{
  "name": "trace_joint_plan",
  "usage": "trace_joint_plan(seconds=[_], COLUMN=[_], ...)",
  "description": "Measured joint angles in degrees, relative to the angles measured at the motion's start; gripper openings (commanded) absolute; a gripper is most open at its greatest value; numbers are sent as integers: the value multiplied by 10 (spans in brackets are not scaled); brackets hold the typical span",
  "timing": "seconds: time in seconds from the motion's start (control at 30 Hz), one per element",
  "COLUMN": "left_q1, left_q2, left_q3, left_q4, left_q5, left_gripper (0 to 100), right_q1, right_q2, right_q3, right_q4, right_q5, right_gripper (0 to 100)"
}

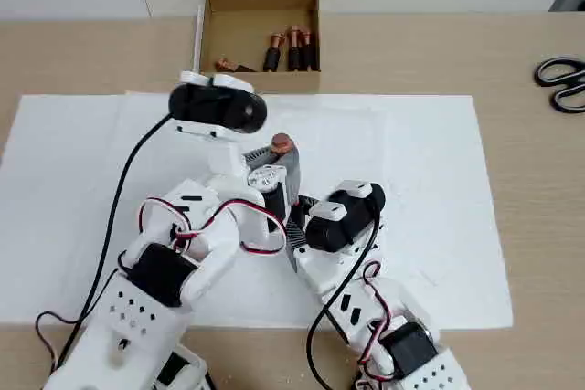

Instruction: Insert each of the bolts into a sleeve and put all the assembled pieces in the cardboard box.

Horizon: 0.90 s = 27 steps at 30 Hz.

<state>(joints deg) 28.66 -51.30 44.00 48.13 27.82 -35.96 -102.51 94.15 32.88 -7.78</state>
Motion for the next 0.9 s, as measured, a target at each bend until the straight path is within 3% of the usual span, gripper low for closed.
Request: trace_joint_plan(seconds=[0.9], left_q1=[19], left_q2=[-3], left_q3=[42], left_q4=[-1], left_q5=[-64], left_gripper=[6], right_q1=[-3], right_q2=[1], right_q3=[3], right_q4=[0], right_q5=[0], right_gripper=[21])
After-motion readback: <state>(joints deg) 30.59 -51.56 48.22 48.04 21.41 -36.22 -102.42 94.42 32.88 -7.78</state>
